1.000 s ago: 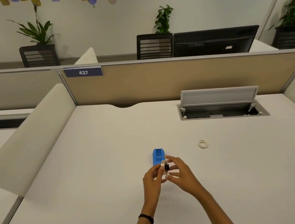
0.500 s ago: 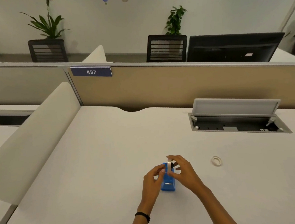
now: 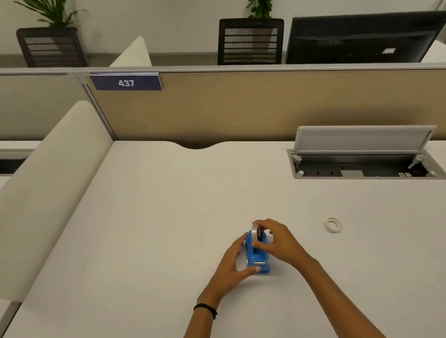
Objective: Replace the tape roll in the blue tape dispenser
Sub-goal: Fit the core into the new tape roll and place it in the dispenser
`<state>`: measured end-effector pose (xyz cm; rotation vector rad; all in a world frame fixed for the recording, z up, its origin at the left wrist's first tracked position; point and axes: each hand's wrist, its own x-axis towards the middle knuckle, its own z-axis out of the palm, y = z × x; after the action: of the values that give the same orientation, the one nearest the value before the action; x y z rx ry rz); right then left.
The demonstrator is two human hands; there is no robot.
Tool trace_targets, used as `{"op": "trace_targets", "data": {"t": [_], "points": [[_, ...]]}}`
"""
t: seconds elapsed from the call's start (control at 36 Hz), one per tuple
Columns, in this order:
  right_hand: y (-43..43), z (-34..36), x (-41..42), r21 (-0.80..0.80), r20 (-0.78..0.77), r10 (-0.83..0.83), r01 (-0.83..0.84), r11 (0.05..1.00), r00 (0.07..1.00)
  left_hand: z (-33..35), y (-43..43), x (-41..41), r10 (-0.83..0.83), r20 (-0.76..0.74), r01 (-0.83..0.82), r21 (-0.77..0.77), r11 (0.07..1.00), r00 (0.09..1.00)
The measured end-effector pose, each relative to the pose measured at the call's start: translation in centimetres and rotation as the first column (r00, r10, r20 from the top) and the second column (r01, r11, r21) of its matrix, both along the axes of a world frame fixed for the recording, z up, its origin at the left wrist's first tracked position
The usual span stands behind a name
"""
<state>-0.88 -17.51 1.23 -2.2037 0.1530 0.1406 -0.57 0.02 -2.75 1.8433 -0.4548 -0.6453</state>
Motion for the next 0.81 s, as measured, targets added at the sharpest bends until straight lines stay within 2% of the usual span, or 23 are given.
{"op": "trace_targets", "data": {"t": [0.36, 0.67, 0.81], "points": [[-0.6, 0.0, -0.1, 0.031, 0.007, 0.028, -0.028, 0.999, 1.0, -1.1, -0.9, 1.3, -0.008, 0.131, 0.003, 0.035, 0.999, 0.991], [-1.3, -0.2, 0.6, 0.039, -0.019, 0.099, -0.098, 0.994, 0.995, -1.0, -1.0, 1.6, -0.002, 0.16, -0.01, 0.071, 0.997, 0.987], [-1.6, 0.0, 1.1, -0.004, -0.034, 0.166, -0.166, 0.986, 0.986, -0.8, -1.0, 1.6, 0.001, 0.148, -0.013, 0.08, 0.997, 0.989]]}}
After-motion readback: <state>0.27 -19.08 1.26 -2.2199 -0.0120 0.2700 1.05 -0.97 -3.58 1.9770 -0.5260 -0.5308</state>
